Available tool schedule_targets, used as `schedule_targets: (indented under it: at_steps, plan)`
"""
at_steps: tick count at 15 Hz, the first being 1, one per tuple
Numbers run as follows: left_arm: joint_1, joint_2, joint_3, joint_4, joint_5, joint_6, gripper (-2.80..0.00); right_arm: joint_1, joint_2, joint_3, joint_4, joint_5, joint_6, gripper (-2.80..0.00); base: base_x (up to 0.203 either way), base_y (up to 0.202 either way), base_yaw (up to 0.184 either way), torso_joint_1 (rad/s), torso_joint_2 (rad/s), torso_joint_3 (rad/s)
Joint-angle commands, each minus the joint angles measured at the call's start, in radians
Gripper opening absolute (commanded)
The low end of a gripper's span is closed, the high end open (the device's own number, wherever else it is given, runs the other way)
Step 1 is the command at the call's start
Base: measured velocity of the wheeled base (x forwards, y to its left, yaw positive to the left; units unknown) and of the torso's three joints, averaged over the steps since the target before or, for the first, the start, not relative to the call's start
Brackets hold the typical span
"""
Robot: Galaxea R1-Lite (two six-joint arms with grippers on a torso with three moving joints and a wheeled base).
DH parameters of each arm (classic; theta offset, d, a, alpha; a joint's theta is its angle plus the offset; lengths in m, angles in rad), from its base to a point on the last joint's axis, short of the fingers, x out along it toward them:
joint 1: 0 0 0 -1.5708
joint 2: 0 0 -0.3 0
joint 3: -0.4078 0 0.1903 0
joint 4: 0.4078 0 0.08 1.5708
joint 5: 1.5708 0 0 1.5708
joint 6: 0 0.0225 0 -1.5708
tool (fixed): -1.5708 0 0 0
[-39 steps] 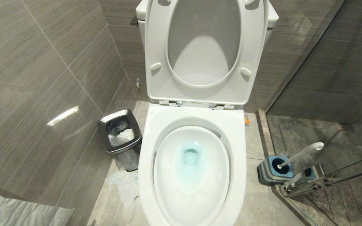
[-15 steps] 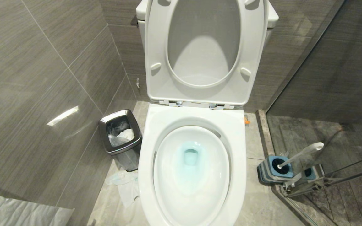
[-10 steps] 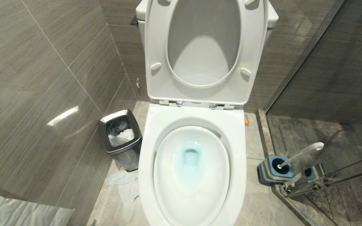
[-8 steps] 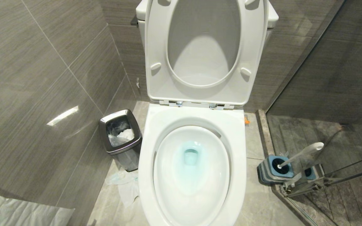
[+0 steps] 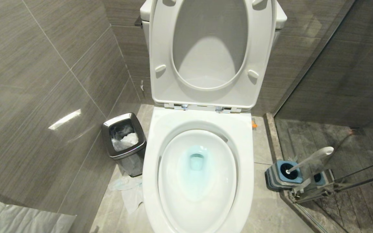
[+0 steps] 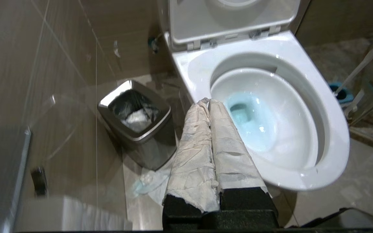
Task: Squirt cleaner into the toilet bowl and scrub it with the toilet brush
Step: Flush the toilet
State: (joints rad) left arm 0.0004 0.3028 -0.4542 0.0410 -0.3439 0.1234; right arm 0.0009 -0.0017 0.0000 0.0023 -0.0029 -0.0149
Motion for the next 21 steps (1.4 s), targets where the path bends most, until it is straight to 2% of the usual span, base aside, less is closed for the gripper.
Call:
schedule_targets:
  at_steps: [1,4,6,8,10,12,15,18,21]
  plan:
    - [0.000,0.249,-0.162,-0.018,-0.017,0.000,-2.80,0.001,0.002,0.002,0.000,0.000,0.000,-2.80,0.000,0.000,0.000,0.000,0.00,0.000]
    - [0.000,0.510,-0.353,-0.117,-0.027,0.000,-2.80,0.001,0.002,0.002,0.001,0.000,0.000,-2.80,0.000,0.000,0.000,0.000,0.00,0.000]
    - [-0.006,0.654,-0.464,-0.188,-0.012,0.001,-2.80,0.000,0.002,0.002,0.000,0.000,0.000,-2.80,0.000,0.000,0.000,0.000,0.00,0.000]
    - [-0.037,0.761,-0.544,-0.252,0.071,-0.001,-2.80,0.001,0.002,0.002,0.001,0.000,0.000,-2.80,0.000,0.000,0.000,0.000,0.00,0.000]
    - [-0.047,0.848,-0.641,-0.276,0.122,-0.001,-2.80,-0.001,0.002,0.002,-0.001,0.000,0.000,-2.80,0.000,0.000,0.000,0.000,0.00,0.000]
    - [-0.048,0.935,-0.756,-0.282,0.158,-0.001,-2.80,-0.001,0.002,0.001,0.000,0.000,0.000,-2.80,0.000,0.000,0.000,0.000,0.00,0.000]
    - [-0.059,1.090,-0.993,-0.284,0.174,-0.009,-2.80,-0.001,0.002,0.002,0.000,0.000,0.000,-2.80,0.000,0.000,0.000,0.000,0.00,0.000]
    - [-0.115,1.252,-1.262,-0.284,0.174,-0.046,-2.80,0.000,0.002,0.002,0.000,0.000,0.000,-2.80,0.000,0.000,0.000,0.000,0.00,0.000]
    - [-0.224,1.389,-1.440,-0.285,0.171,-0.122,-2.80,0.000,0.002,0.002,-0.001,0.000,0.000,-2.80,0.000,0.000,0.000,0.000,0.00,0.000]
